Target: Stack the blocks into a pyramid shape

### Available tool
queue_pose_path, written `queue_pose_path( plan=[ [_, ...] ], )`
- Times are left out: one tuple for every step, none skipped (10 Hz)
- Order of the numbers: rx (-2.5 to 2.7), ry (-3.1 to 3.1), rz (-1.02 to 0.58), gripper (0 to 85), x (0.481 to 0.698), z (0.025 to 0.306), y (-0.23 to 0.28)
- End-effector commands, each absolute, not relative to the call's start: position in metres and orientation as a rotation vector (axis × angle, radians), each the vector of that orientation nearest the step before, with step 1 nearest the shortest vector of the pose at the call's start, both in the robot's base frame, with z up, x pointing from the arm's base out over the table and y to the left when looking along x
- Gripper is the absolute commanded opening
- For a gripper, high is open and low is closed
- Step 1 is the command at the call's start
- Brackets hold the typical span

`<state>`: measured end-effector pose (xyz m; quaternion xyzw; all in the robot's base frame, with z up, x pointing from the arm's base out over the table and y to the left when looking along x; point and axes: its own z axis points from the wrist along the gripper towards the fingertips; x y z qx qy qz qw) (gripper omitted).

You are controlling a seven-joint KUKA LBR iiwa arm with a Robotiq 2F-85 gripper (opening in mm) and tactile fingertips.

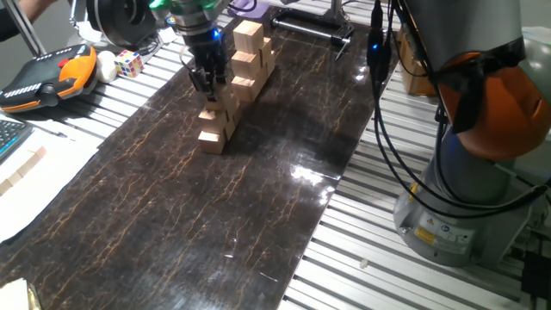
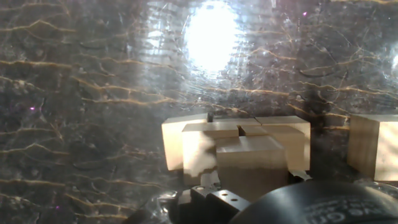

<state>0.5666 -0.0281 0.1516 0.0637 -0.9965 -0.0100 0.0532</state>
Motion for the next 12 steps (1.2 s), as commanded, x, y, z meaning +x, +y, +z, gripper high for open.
queue_pose_path(
  plan=[
    [0.184, -3.033, -0.032, 65.7, 0.567, 0.152, -0.028],
    [0.188, -3.031, -0.033, 61.7, 0.567, 0.152, -0.028],
    [0.188, -3.028, -0.035, 61.3, 0.568, 0.153, -0.028],
    [0.186, -3.022, -0.045, 61.3, 0.57, 0.156, -0.026],
    [0.171, -3.002, -0.039, 61.0, 0.575, 0.167, -0.02],
    [0.158, -2.986, -0.005, 60.3, 0.58, 0.18, -0.012],
    [0.133, -2.973, 0.021, 59.7, 0.585, 0.195, -0.001],
    [0.124, -2.965, 0.064, 59.3, 0.585, 0.206, 0.008],
    [0.097, -2.962, 0.055, 57.7, 0.585, 0.213, 0.018],
    [0.071, -2.959, 0.046, 50.7, 0.585, 0.218, 0.031],
    [0.053, -2.951, 0.018, 39.0, 0.586, 0.222, 0.045],
    [0.045, -2.944, 0.01, 23.7, 0.588, 0.227, 0.06]
  ],
)
